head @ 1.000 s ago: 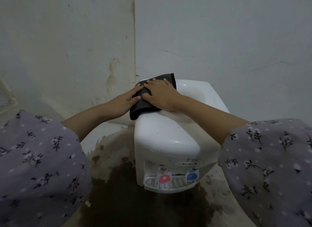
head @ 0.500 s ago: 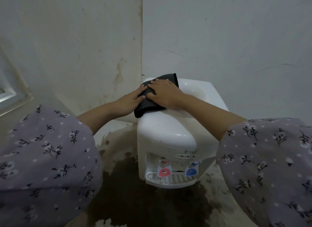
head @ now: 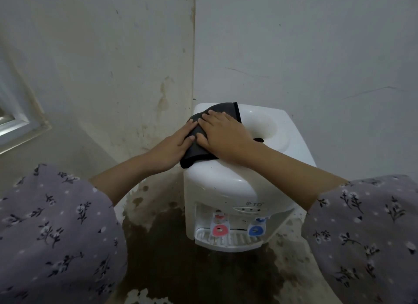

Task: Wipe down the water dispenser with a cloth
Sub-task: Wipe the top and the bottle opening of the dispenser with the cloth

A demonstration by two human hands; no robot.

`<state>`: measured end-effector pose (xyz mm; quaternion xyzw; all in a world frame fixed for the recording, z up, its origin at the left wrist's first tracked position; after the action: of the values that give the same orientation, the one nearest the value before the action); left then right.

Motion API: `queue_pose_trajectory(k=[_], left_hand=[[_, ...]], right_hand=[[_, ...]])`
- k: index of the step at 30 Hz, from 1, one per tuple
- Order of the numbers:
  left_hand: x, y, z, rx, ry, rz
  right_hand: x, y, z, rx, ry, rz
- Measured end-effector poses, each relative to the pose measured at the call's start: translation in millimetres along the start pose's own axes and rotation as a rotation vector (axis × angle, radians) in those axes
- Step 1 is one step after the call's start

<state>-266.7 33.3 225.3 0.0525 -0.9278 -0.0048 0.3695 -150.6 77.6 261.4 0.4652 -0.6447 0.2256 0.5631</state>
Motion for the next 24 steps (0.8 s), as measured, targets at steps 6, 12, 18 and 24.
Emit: queue_pose_trajectory(k=[6,12,18,24], left_hand=[[-4.7,-3.3,1.9,0.019,-0.045,-0.006],[-10.7,-9.2,1.6,-0.034,0.013,-0.007],[-21.5,-27.0,-2.3,-0.151,0.145,-0.086],[-32.3,-31.9,-15.2,-0.228,0.439,-0.209]], right_hand=[[0.0,5.4,-2.4,0.0,-0.056,-0.043],[-2.3,-8.4,-0.8,0.027,0.04,-0.022],[-7.3,-39.7,0.3,0.067,0.113,-0.089],[-11.8,-62.3,-1.5,0.06,0.036,-0.282]])
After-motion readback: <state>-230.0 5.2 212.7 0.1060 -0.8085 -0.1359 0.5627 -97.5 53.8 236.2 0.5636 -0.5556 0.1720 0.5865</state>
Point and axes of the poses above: each hand's wrist, its own y-axis towards the middle knuckle, its own x-axis out of the back of the hand, z = x × y, the point moved 4 cm from there along y, towards the middle knuckle, and after that the axes turned 10 degrees about x, right-handed, at the moved point
